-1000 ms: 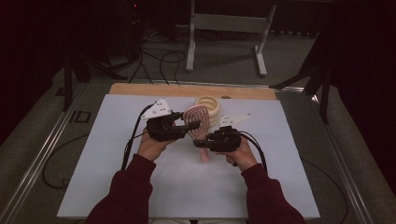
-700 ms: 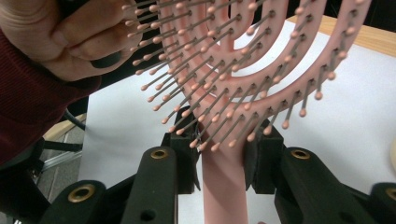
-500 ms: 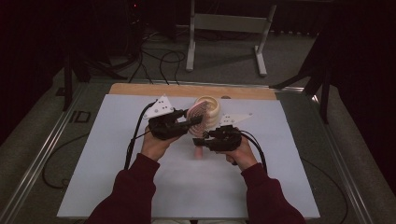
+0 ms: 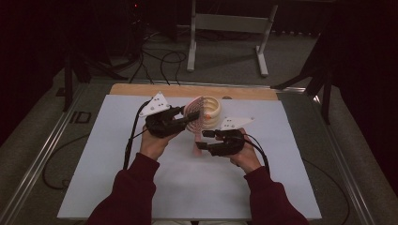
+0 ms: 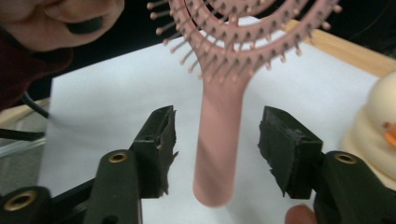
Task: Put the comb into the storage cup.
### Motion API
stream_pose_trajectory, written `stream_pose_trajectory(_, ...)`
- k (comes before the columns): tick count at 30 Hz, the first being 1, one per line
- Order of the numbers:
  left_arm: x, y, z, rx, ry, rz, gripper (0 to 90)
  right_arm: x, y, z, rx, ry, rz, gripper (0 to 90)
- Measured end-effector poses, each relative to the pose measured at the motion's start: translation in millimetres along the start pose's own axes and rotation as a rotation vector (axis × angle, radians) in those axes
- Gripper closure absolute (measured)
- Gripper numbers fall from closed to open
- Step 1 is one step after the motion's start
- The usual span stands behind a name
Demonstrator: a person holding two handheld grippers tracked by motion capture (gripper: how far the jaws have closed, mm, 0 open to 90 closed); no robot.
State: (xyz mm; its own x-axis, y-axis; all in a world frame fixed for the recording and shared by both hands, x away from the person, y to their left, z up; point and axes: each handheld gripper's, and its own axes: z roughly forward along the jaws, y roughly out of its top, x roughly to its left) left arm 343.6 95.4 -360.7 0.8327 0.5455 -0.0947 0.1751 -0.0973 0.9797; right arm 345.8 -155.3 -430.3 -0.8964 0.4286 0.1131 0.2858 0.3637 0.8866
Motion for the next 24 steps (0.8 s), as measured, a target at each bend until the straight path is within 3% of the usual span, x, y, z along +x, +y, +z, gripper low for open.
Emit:
stream_pose_trajectory(5, 2.8, 1.0, -1.7, -0.005, 0.012, -0.009, 65.7, 4.7, -6.1, -10.7, -0.024, -0.085, -0.027, 39.6)
stream_pose_trajectory(10, 5.0, 1.4, -2.0, -0.01, 0.025, -0.017, 65.7, 4.7, -13.2, -22.3, -0.05, -0.127, -0.02, 35.9)
stream_pose_trajectory(24, 11.5, 6.9, -3.6, -0.022, 0.071, -0.024, 65.7, 9.9, -43.2, -47.2, -0.086, -0.238, 0.042, 17.0)
